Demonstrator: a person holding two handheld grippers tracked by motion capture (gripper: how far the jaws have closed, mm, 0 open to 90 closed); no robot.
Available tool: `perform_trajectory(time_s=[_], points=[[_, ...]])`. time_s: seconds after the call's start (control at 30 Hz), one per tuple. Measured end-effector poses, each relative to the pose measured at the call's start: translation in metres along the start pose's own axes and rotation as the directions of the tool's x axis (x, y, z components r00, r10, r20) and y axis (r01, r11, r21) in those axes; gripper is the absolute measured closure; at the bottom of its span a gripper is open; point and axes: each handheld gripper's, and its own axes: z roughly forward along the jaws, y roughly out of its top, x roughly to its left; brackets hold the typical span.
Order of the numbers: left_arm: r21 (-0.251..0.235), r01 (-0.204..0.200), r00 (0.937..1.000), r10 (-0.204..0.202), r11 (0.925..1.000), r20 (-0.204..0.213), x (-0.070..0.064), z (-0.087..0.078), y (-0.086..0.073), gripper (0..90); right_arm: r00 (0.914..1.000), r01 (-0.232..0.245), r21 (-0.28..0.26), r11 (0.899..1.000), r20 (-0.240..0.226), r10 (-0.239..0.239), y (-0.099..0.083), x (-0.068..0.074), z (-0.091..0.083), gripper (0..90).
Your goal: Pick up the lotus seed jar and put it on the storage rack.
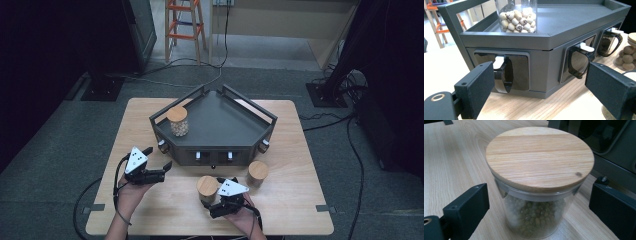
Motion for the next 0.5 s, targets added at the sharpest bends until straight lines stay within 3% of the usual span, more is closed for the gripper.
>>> perform_trajectory(time_s=[0.5], points=[[0.009,-0.016,0.9998,0.016,0.9998,0.006,-0.0019,-0.0035,-0.0075,8.9,0.9998,0.017,0.020,1.000,0.002,-0.017,0.0032,0.0012,0.0012,2.4]])
